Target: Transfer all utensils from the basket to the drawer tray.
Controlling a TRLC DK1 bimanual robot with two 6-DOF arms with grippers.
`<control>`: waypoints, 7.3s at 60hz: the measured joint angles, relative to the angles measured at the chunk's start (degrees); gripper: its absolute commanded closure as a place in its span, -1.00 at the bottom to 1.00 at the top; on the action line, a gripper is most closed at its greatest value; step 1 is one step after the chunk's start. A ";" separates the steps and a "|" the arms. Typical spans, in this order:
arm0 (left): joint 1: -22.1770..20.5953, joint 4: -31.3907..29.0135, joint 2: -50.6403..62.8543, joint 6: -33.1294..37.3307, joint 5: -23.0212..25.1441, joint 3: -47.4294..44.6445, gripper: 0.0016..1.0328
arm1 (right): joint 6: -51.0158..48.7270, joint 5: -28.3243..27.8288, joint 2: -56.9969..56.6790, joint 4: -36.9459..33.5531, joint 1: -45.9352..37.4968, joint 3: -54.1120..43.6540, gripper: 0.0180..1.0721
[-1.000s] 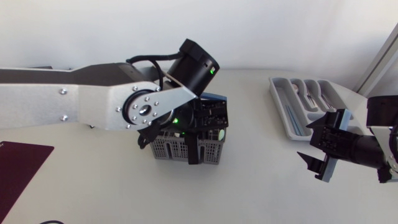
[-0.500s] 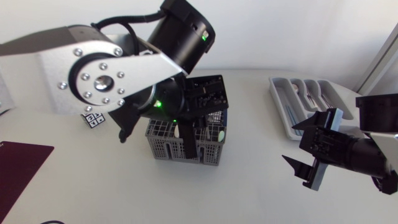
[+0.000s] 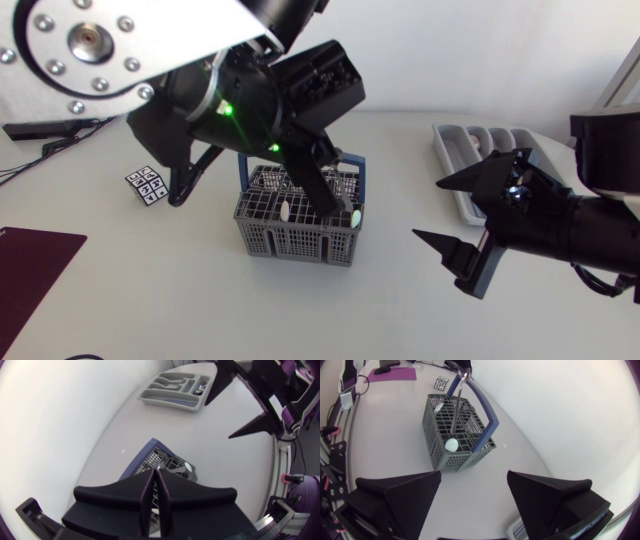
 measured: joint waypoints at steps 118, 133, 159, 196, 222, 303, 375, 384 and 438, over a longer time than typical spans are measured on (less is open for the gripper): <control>14.93 -7.21 5.01 -22.03 26.86 10.62 -0.45 | 11.02 12.13 18.21 14.08 18.75 7.48 0.86; 19.93 -7.04 0.87 -21.73 26.86 10.58 -0.51 | 6.78 0.48 13.29 7.21 8.15 7.28 0.86; 25.46 -7.23 -3.67 -15.23 26.14 0.57 -0.50 | -14.58 -21.92 13.88 -4.33 -27.08 6.60 0.83; 19.56 -5.88 -7.13 -10.93 25.77 -9.90 -0.50 | -45.59 -27.28 40.41 -9.55 -50.82 16.52 0.84; 10.32 -1.62 2.08 -12.11 29.05 -9.44 -0.50 | -58.51 -17.27 54.36 -5.27 -56.00 26.10 0.84; 7.96 3.54 22.43 -20.50 25.99 3.41 0.71 | -50.95 -12.04 28.92 3.13 -43.87 8.48 -0.86; 15.23 -5.25 17.27 -25.70 45.62 8.85 0.92 | -24.70 -3.41 13.51 -1.77 -5.81 3.28 -0.85; 16.20 -5.70 15.89 -26.80 47.76 9.29 0.90 | -19.39 -3.43 13.53 -1.70 -1.44 6.10 -0.85; 20.65 -6.58 9.14 -28.02 55.43 10.56 0.90 | 3.45 -18.23 25.66 0.50 4.13 20.81 0.69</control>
